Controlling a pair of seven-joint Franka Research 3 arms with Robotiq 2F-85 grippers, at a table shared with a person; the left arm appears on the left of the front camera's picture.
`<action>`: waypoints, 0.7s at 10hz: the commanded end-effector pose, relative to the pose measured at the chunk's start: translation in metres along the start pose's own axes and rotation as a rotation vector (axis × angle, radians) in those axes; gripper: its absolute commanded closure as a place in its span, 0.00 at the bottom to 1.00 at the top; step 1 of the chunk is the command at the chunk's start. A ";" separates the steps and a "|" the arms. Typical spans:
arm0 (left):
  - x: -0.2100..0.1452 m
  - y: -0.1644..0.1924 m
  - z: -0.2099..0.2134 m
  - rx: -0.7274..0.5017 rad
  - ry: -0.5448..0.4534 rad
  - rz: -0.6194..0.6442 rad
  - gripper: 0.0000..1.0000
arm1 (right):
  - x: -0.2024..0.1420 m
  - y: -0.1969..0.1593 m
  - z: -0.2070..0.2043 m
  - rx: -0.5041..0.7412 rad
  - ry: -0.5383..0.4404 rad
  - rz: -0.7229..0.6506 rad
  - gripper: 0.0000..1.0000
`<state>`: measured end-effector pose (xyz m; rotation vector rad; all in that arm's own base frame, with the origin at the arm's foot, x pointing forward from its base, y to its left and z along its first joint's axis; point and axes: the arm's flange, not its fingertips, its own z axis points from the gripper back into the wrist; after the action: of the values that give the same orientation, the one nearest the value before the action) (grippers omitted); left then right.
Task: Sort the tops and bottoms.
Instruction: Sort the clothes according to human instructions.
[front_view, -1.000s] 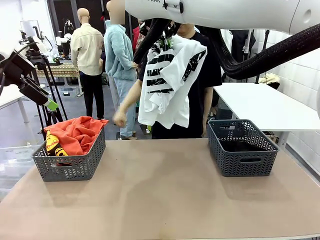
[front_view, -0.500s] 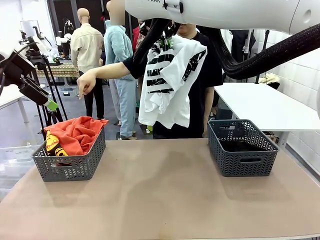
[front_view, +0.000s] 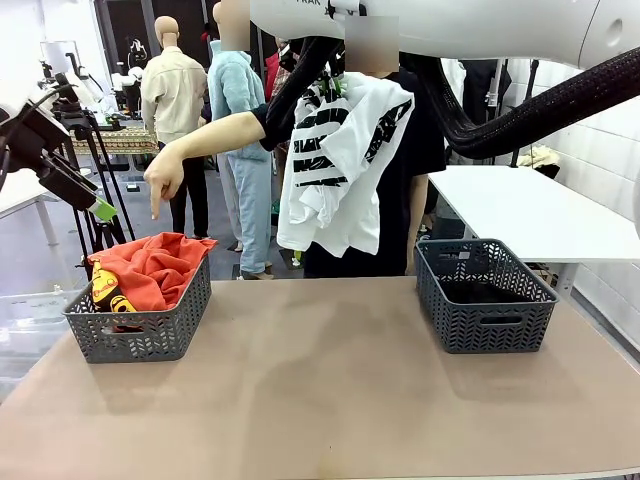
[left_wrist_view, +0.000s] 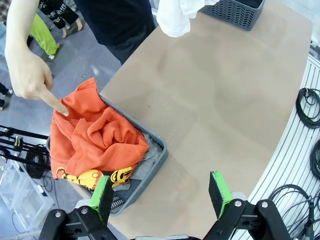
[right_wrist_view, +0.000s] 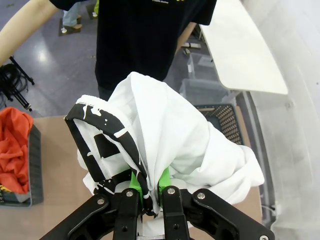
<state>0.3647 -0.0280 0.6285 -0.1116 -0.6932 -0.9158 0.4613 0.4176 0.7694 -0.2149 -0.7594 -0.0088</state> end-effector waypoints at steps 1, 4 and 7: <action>-0.002 0.000 0.000 -0.004 -0.002 0.002 0.00 | -0.004 -0.005 0.002 0.002 0.007 -0.004 1.00; -0.002 0.000 0.000 -0.004 -0.002 0.002 0.00 | -0.004 -0.005 0.002 0.002 0.007 -0.004 1.00; -0.022 0.016 0.028 0.115 0.032 -0.015 0.00 | -0.004 -0.005 0.002 0.002 0.007 -0.004 1.00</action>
<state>0.3620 -0.0103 0.6347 -0.0595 -0.7014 -0.8927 0.4614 0.4175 0.7694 -0.2150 -0.7593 -0.0090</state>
